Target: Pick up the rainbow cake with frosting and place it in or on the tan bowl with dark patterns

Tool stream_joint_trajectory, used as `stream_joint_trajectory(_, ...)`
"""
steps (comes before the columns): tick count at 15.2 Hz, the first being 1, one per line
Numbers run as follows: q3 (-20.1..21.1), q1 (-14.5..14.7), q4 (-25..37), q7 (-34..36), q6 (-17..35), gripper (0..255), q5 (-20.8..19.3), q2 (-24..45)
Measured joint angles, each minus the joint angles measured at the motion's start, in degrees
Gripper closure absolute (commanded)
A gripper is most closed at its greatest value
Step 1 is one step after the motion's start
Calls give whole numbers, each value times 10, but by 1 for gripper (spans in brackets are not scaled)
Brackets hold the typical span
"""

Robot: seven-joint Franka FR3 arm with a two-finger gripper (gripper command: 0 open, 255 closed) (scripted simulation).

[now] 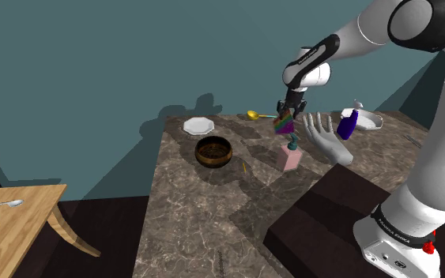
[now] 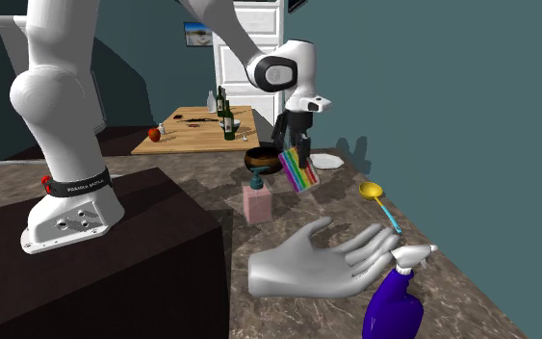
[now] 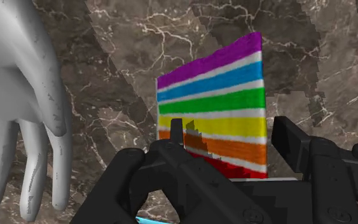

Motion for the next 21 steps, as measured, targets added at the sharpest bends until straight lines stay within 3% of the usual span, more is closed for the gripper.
stream_joint_trajectory(6, -3, 8, 6, 12, -33, 255, -10, -28)
stream_joint_trajectory(12, 15, 60, 5, 92, -43, 255, -25, -40)
stream_joint_trajectory(21, 48, 136, 60, 211, -71, 255, -39, -13)
